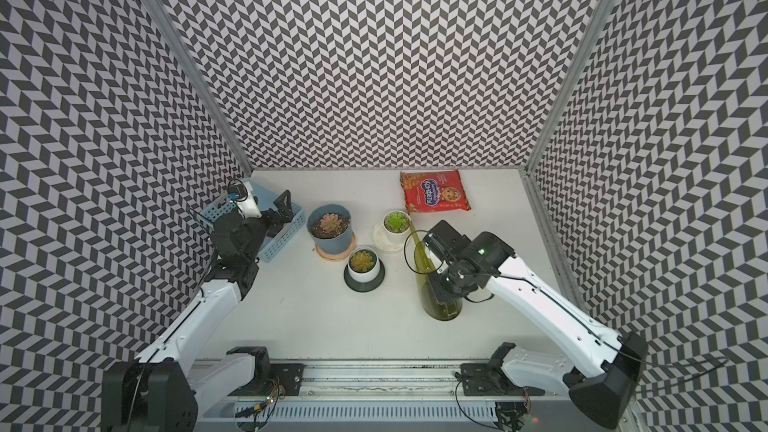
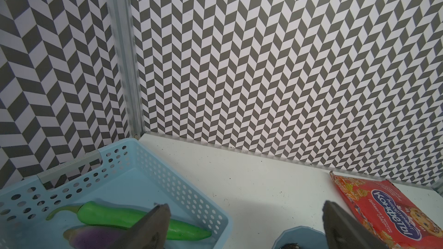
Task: Water the succulent around the soil edge
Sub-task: Water the soil of the potted plant with water.
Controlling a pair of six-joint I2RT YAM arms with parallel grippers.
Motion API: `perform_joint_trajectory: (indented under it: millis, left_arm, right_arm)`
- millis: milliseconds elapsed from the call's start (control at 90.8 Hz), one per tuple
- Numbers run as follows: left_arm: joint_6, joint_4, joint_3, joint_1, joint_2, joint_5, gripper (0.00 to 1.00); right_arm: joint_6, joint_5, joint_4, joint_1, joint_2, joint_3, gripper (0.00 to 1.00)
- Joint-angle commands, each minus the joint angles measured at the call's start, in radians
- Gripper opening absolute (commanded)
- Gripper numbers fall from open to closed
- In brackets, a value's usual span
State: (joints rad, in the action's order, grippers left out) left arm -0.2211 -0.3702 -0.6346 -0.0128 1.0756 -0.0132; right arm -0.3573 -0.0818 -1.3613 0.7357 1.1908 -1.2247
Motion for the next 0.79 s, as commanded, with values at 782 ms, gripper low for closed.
perform_joint_trajectory:
  millis: [782]
  left_arm:
    - [0.018,-0.019,-0.02,-0.003,0.006,-0.003,1.0]
  right_arm:
    - [0.034,0.067,0.037,-0.02,0.057,-0.101,0.0]
